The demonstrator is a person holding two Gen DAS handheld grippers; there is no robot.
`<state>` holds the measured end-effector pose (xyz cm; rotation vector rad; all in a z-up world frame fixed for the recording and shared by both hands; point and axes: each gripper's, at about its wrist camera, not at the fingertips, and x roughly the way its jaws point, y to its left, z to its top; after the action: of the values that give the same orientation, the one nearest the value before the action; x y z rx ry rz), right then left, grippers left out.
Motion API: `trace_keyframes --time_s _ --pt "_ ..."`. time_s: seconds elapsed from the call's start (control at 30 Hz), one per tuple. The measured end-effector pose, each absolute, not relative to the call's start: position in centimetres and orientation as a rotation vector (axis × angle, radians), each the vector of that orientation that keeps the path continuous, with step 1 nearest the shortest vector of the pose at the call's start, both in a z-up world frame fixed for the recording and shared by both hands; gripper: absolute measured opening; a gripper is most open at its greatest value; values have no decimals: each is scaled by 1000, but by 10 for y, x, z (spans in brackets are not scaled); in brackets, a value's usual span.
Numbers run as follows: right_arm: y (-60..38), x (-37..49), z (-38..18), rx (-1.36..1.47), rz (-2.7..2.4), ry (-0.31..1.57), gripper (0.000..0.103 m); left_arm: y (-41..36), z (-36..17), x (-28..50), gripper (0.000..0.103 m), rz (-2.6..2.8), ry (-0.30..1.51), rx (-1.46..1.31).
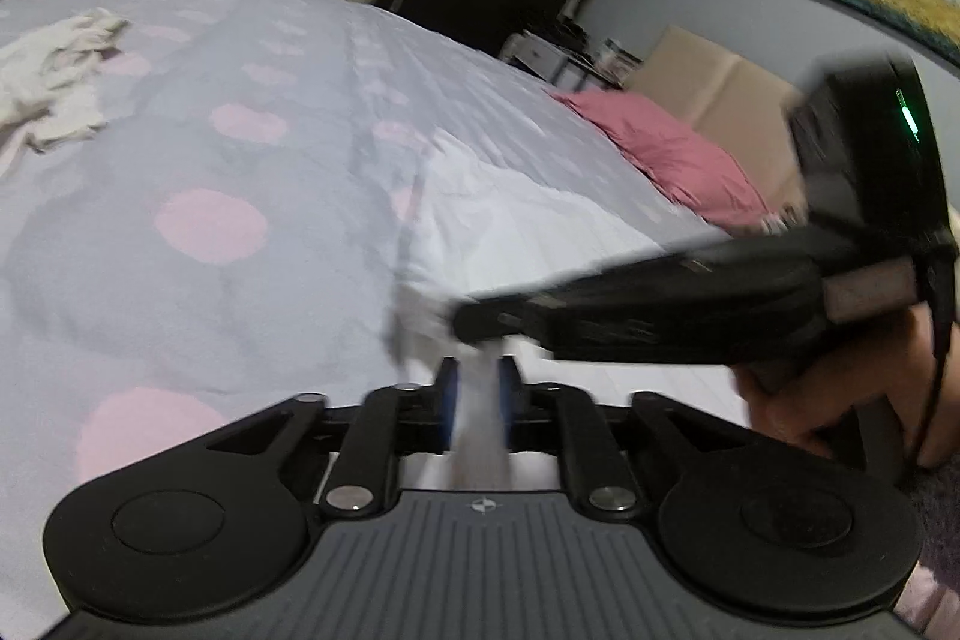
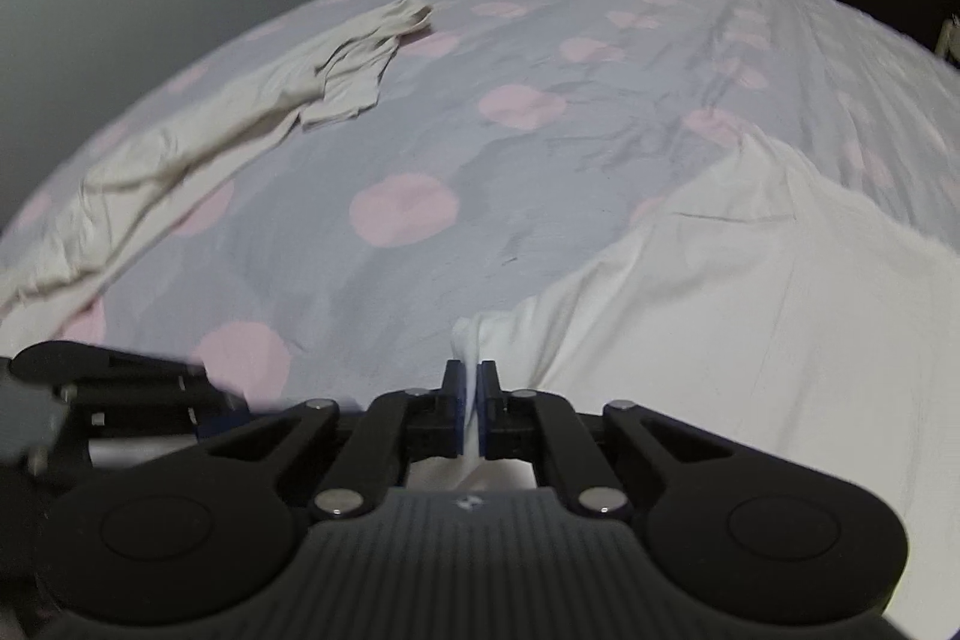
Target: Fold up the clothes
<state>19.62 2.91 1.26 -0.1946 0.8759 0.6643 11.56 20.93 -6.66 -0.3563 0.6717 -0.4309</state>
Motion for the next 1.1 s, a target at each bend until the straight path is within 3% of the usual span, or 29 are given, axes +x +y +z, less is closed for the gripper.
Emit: trace_keyframes --time_s 0.17,0.3,0.57,0.63,0.87,0.93,0.97,1.1 --pt "11 199 14 -42 658 885 4 216 -74 134 19 -427 726 -298" --pt "3 200 14 32 650 891 4 193 -72 137 41 -532 703 -140" --pt "-1 203 16 64 661 892 2 173 -83 138 40 -503 698 25" --pt "-1 202 16 59 663 890 2 170 -82 140 35 -473 695 31" --pt "-4 203 17 69 650 888 2 166 -80 154 34 -451 696 -16" --pt "-3 204 17 73 654 893 2 167 -82 160 18 -438 707 -25" --pt "-3 204 16 71 657 894 2 169 -82 163 2 -419 717 -32" --pt "-1 203 17 71 684 894 6 196 -83 174 2 -389 732 -129"
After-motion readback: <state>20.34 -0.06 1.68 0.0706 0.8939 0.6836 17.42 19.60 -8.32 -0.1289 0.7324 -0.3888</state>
